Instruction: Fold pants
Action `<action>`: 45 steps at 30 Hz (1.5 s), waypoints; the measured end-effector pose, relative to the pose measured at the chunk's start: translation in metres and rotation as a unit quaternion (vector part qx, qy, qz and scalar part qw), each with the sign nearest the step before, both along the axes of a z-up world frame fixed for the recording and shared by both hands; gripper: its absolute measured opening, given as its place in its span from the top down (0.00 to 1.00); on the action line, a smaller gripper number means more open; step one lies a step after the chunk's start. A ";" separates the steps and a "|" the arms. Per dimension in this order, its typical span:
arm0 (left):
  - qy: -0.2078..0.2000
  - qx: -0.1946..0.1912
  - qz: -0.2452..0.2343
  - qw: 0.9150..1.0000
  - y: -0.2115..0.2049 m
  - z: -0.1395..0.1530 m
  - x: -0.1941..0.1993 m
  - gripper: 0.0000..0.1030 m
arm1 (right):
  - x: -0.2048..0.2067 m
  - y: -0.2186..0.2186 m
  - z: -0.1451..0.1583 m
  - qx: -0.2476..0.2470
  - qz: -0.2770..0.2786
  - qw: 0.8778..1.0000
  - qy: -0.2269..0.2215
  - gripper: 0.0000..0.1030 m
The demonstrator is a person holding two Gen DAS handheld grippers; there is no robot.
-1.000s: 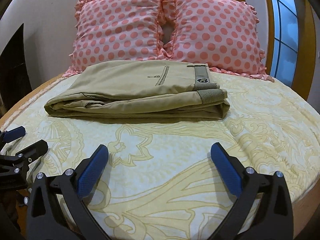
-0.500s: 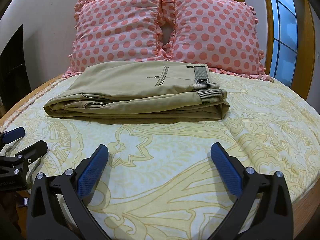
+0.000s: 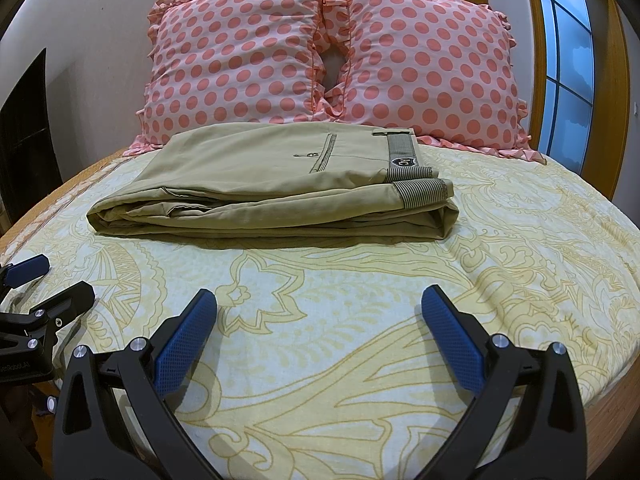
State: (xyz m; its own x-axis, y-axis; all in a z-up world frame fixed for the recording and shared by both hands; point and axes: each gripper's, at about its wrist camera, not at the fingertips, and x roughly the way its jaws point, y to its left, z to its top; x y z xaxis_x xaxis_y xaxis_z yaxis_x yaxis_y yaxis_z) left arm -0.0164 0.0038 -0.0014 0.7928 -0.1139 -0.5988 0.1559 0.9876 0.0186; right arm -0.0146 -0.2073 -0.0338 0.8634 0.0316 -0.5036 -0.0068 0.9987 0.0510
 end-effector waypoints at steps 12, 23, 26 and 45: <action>0.003 0.001 -0.001 1.000 0.001 -0.001 0.001 0.02 | 0.000 0.000 0.000 0.000 0.001 1.000 0.000 0.01; 0.002 0.000 -0.002 1.000 0.003 0.000 0.002 0.02 | 0.000 0.000 0.000 0.000 0.001 1.000 -0.001 0.01; 0.002 0.000 -0.002 1.000 0.004 0.000 0.002 0.02 | 0.000 0.000 0.000 0.000 0.001 1.000 -0.001 0.01; 0.005 0.001 0.001 1.000 0.005 0.000 0.004 0.02 | 0.001 0.000 -0.001 0.000 0.000 1.000 -0.003 0.01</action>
State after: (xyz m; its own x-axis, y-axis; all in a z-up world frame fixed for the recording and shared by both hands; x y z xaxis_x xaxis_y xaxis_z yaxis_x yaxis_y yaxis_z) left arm -0.0123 0.0083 -0.0009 0.7870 -0.1110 -0.6069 0.1534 0.9880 0.0181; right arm -0.0137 -0.2073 -0.0343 0.8659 0.0317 -0.4992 -0.0071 0.9987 0.0511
